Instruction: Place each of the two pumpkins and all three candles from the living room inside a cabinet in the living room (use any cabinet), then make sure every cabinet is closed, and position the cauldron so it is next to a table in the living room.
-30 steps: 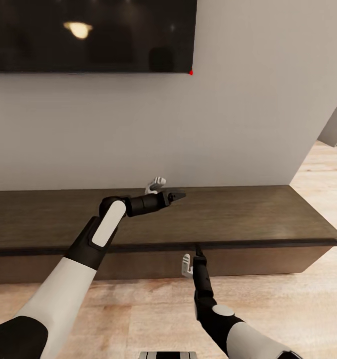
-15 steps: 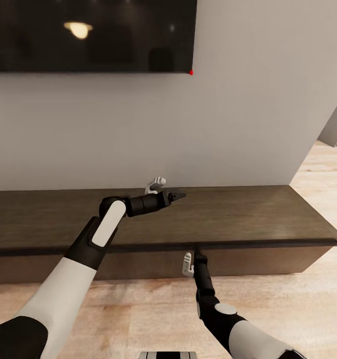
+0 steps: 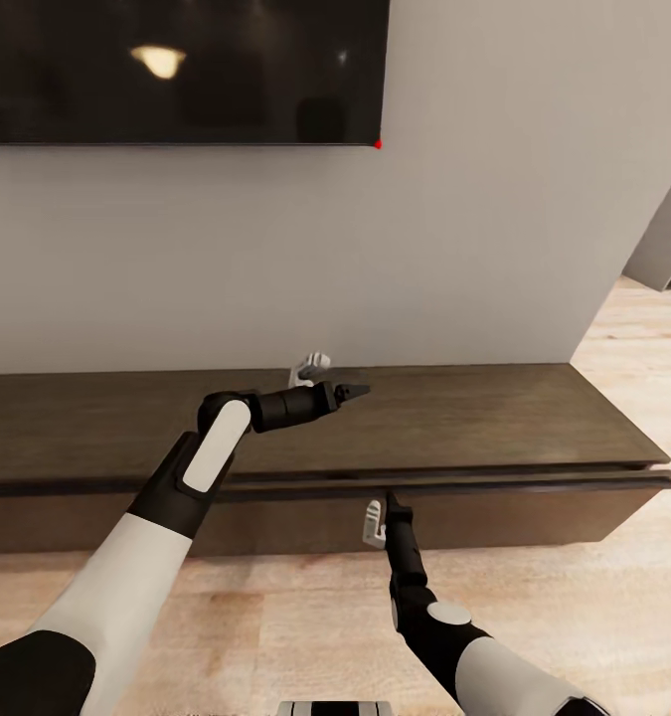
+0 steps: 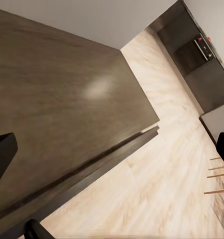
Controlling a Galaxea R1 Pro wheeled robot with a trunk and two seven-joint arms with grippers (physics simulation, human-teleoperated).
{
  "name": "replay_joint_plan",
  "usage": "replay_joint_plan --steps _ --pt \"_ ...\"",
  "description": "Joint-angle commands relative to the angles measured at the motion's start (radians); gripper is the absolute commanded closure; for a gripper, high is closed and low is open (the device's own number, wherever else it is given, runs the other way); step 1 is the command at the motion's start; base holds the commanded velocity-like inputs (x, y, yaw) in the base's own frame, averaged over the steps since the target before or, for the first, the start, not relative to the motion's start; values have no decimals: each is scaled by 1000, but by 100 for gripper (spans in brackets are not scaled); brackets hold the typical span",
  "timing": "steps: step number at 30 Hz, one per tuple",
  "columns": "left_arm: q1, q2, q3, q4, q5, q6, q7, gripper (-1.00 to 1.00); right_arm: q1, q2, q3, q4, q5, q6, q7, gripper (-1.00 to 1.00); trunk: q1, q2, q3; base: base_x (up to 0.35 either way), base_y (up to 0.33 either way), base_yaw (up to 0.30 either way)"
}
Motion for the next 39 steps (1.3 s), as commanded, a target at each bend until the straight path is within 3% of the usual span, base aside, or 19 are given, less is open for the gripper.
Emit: replay_joint_plan --steps 1,13,39 --pt "0 0 0 0 0 0 0 -100 1 0 2 12 -8 -7 5 100 0 0 0 -38 0 0" --pt "1 0 0 2 0 0 0 -100 1 -10 2 12 -7 -9 4 100 0 0 0 -20 0 0" --pt "1 0 0 2 -2 0 0 -100 1 -9 3 12 -7 -8 8 100 0 0 0 -319 0 0"
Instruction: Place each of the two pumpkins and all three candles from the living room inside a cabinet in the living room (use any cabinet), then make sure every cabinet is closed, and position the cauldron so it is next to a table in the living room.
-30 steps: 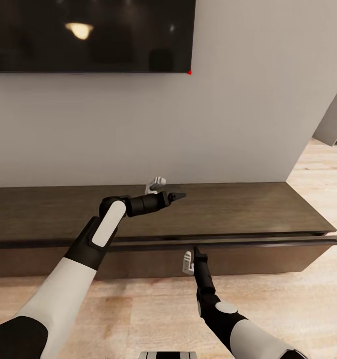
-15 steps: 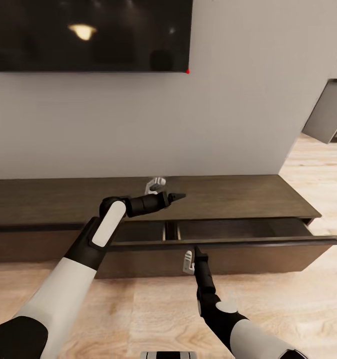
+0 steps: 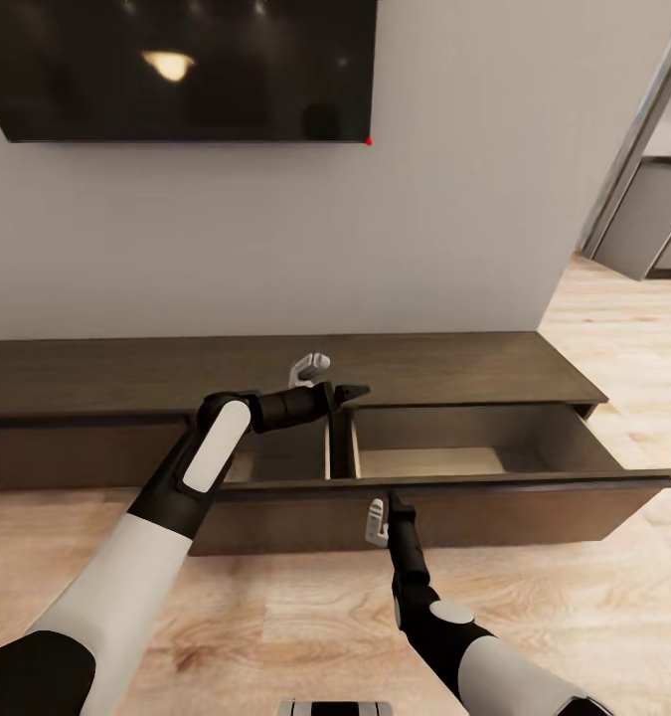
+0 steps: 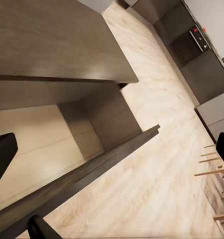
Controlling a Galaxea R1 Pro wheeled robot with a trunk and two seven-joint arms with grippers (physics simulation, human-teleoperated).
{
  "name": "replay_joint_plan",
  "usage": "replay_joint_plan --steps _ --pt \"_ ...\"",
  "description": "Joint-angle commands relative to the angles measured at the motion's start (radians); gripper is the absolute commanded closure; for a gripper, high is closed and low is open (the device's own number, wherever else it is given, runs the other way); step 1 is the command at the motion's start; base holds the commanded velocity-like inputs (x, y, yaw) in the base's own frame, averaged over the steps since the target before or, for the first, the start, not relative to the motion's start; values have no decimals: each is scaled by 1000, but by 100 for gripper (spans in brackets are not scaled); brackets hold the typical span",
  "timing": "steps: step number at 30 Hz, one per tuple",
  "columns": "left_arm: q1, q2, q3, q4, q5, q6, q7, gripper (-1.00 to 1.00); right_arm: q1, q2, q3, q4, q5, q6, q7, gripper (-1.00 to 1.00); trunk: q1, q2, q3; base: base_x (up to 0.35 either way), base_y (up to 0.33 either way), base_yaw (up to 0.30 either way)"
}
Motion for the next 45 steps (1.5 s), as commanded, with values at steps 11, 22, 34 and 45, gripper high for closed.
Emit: replay_joint_plan --steps 11,22,34,45 --pt "0 0 0 -1 0 0 0 -100 1 2 7 20 -3 -7 -4 100 0 0 0 -141 0 0" --pt "0 0 0 -1 0 0 0 -100 1 2 7 20 -3 -7 -4 100 0 0 0 -180 0 0" --pt "1 0 0 -1 0 0 0 -100 1 0 6 19 -4 -7 -5 100 0 0 0 -2 0 0" --pt "0 0 0 1 0 0 0 -100 1 2 4 11 -6 -5 -5 -100 0 0 0 0 0 0"
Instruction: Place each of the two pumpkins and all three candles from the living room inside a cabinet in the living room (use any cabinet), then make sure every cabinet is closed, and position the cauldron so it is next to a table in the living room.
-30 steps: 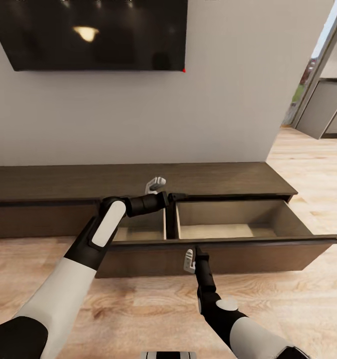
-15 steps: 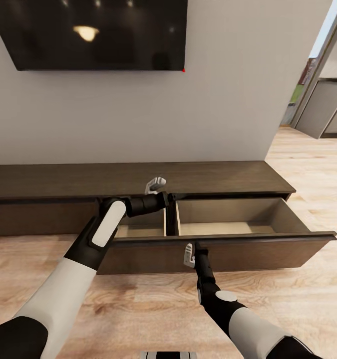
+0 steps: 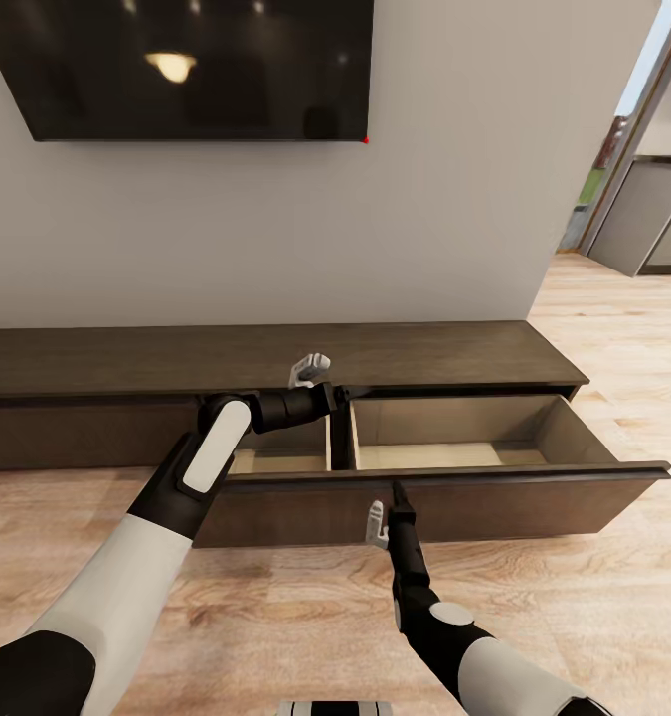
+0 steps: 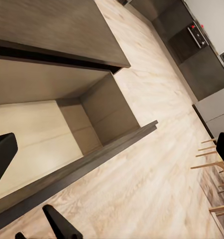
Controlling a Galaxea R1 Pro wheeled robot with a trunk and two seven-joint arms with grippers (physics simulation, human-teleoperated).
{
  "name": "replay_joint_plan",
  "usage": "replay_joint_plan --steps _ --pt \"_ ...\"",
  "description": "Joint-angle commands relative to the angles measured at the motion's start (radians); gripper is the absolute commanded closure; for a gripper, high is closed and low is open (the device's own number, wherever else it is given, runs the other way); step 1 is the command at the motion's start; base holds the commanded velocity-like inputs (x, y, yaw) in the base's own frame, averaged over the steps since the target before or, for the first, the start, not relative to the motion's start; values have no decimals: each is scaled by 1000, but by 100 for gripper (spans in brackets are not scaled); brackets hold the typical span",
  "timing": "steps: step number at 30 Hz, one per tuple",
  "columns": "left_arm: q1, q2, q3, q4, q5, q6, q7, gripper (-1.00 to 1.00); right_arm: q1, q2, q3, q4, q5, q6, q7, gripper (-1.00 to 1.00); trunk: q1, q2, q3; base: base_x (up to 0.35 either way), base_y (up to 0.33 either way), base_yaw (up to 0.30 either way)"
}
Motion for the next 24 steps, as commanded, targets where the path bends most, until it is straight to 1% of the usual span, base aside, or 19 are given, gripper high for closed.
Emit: replay_joint_plan --steps 1,4,10,14,16,18,24 --pt "0 0 0 0 0 0 0 -100 0 0 0 -1 0 0 0 -100 0 0 0 0 0 0" --pt "0 0 0 -2 1 0 0 -100 0 0 1 -1 1 -1 0 -100 0 0 0 -123 0 0" --pt "0 0 0 -3 1 0 0 -100 0 -1 1 -2 1 -2 1 -100 0 0 0 -272 0 0" --pt "0 2 2 -9 1 -1 -1 -100 0 -2 1 -2 1 -3 1 -100 0 0 0 -60 0 0" --pt "5 7 11 -29 2 -2 -1 -100 0 -3 1 -2 1 -3 1 -100 0 0 0 -10 0 0" --pt "9 11 20 -45 3 -3 -2 -100 0 -4 1 -2 1 -3 1 -100 -1 0 8 -3 0 0" --pt "11 12 25 -49 2 -3 -2 -100 0 -11 3 -2 1 -3 2 -100 -4 2 31 0 0 0"
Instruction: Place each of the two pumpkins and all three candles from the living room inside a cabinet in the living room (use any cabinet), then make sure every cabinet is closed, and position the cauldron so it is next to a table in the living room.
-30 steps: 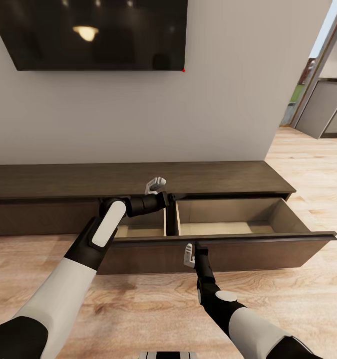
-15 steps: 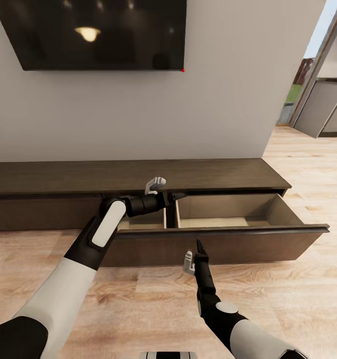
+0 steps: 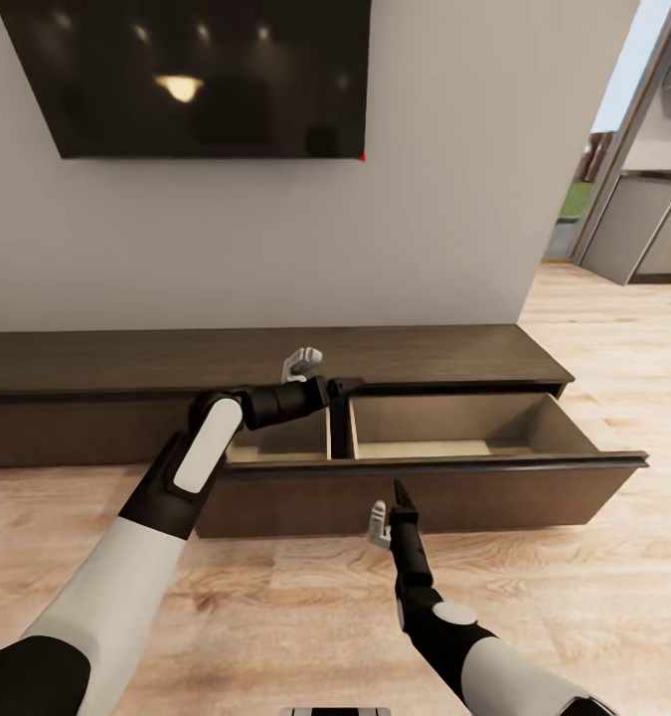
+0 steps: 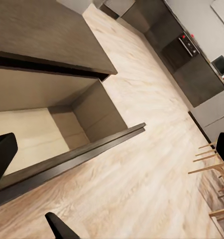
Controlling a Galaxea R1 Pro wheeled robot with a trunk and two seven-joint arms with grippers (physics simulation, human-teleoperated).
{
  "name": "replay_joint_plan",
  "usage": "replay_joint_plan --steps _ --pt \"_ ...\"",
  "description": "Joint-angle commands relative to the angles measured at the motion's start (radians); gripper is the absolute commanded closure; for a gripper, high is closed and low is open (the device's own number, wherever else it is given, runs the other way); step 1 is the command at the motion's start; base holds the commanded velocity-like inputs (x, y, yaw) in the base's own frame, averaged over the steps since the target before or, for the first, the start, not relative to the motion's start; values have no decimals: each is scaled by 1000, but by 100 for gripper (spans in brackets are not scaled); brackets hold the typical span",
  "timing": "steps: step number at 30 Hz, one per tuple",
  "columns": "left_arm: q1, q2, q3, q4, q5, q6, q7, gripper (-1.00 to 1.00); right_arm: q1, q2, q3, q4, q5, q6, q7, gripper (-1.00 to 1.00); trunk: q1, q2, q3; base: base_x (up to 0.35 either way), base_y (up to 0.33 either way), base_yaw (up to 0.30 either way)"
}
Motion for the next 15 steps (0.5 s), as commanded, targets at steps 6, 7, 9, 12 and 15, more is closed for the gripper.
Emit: replay_joint_plan --steps 6,7,9,12,15 --pt "0 -1 -1 0 -1 0 0 -100 0 -1 2 1 0 0 0 -100 -16 29 20 0 0 0" --pt "0 -2 -1 2 -1 0 0 -100 0 -1 3 1 0 0 1 -100 -20 36 23 0 0 0" --pt "0 -4 -1 2 -1 0 1 -100 0 -1 3 1 0 0 1 -100 -28 50 30 0 0 0" --pt "0 -5 -1 4 -1 0 1 -100 0 -1 3 2 0 0 1 -100 -39 71 39 0 0 0" --pt "0 -6 -1 6 -1 0 2 -100 0 0 2 2 -1 1 5 -100 -51 92 49 0 0 0"
